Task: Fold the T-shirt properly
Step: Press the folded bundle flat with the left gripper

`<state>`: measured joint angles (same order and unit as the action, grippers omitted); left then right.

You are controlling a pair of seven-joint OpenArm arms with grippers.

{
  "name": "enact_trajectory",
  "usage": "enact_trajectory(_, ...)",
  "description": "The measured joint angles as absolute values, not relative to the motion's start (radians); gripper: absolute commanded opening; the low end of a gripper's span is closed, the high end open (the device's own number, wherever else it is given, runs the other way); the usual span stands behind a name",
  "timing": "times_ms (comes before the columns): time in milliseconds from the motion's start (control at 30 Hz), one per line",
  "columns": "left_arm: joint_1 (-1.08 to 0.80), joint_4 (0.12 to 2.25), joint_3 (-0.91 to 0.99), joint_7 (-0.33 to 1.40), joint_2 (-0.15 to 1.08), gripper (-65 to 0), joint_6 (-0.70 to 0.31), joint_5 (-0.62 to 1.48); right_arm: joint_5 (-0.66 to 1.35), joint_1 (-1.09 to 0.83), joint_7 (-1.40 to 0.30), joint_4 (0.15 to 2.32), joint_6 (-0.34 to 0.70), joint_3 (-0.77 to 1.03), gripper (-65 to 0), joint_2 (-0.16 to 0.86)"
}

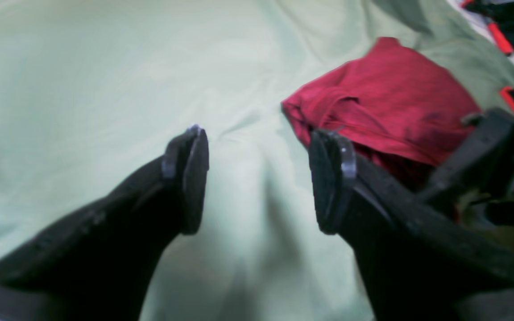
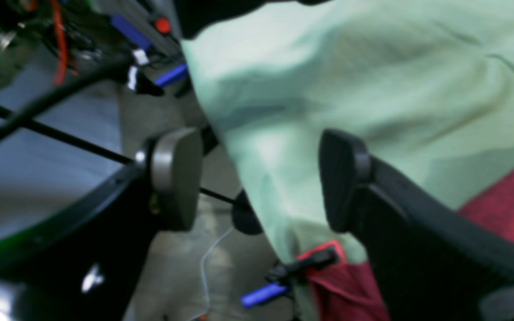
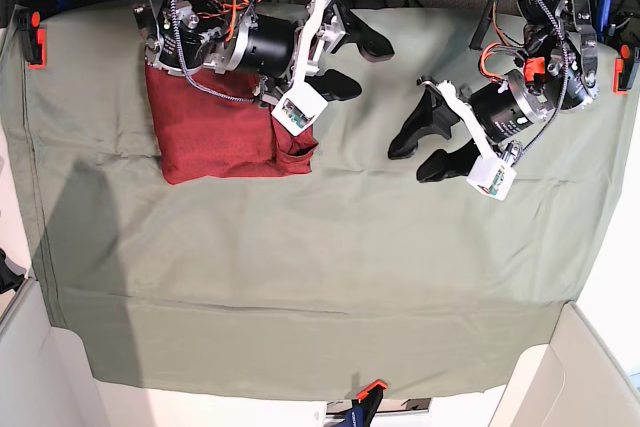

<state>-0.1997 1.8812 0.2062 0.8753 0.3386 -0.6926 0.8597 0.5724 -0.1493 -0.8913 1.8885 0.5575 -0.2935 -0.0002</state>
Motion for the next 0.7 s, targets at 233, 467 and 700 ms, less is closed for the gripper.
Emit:
enact_trajectory(233, -0.225, 1.887, 0.181, 0.89, 0.346, -35.2, -0.693, 0.946, 0.347, -0.061, -0.85, 1.943, 0.534, -0.103, -65.0, 0.002)
enact_trajectory(467, -0.273, 2.022, -0.152, 0.89, 0.347, -65.0, -0.69, 0.83, 0.308, 0.054, -0.785, 1.887, 0.487, 0.189, -65.0, 0.075)
enact_trajectory(700, -0.281, 2.032, -0.461, 0.849, 0.347, -65.0, -0.69, 0.641, 0.318, 0.113, -0.725, 1.65, 0.49, 0.229, -65.0, 0.137)
